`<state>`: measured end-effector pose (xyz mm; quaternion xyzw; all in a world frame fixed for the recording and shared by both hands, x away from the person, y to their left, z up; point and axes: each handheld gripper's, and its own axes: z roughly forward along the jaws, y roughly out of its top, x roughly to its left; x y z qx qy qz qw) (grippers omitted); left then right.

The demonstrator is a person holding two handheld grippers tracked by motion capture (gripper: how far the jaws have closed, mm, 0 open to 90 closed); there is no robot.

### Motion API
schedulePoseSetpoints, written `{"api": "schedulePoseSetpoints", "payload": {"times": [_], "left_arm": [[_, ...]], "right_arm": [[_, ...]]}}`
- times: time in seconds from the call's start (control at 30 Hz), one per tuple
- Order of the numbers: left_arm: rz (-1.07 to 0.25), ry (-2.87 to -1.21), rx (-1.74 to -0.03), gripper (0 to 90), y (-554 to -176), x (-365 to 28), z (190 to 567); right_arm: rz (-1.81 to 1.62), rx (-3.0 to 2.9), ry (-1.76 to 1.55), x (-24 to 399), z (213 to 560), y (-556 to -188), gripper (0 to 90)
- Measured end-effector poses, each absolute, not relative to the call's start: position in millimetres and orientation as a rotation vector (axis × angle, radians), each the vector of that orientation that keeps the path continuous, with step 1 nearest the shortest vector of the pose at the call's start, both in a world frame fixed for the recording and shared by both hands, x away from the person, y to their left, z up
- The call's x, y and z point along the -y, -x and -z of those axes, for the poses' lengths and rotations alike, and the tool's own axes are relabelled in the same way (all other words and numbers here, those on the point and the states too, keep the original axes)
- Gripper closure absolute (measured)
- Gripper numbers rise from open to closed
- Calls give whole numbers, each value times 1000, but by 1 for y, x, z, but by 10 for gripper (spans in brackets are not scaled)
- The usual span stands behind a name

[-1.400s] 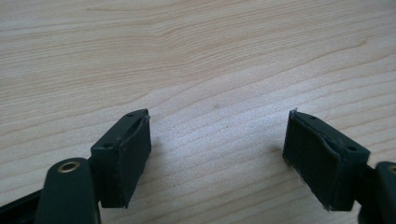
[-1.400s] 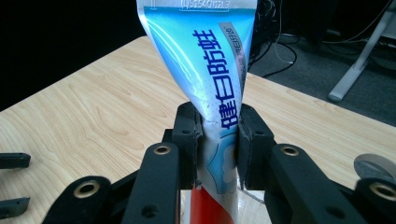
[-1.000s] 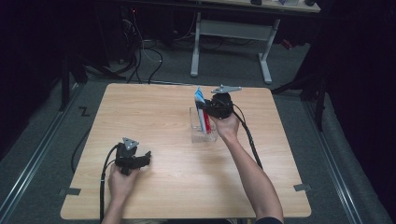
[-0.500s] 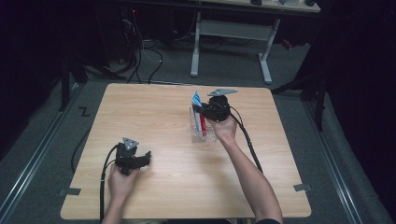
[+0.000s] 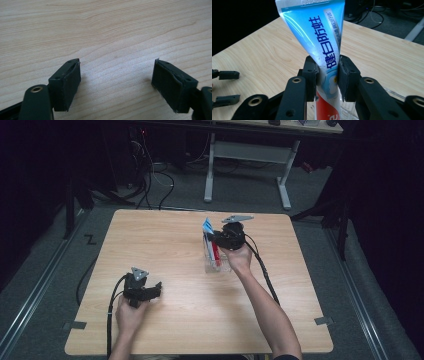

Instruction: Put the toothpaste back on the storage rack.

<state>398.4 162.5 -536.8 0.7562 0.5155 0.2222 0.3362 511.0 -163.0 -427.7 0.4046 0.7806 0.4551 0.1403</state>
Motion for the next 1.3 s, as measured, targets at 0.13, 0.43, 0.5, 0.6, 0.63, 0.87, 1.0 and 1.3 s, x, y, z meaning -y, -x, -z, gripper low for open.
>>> {"api": "schedulePoseSetpoints", "payload": {"times": [0.13, 0.43, 0.5, 0.6, 0.63, 0.87, 1.0, 1.3], "left_arm": [[-579, -1972, -1344, 236, -398, -162, 537], [-579, -1972, -1344, 236, -398, -162, 537], [-579, -1972, -1344, 236, -398, -162, 537], [-579, -1972, -1344, 236, -398, -162, 537], [-579, -1972, -1344, 236, -398, -162, 537], [-579, -1973, -1345, 236, -398, -162, 537], [-579, -1973, -1345, 236, -398, -162, 537], [-578, -1973, -1344, 235, -398, -163, 537]], "right_arm": [[-1306, -2252, -1161, 160, 428, -511, 694], [-1304, -2247, -1178, 161, 428, -511, 567], [-1295, -2248, -1170, 161, 427, -510, 529], [-1305, -2232, -1177, 164, 425, -509, 491], [-1307, -2227, -1179, 165, 424, -509, 486], [-1349, -2180, -1190, 175, 419, -503, 464], [-1374, -2161, -1195, 180, 416, -501, 465], [-1370, -2155, -1203, 191, 410, -495, 462]]}}
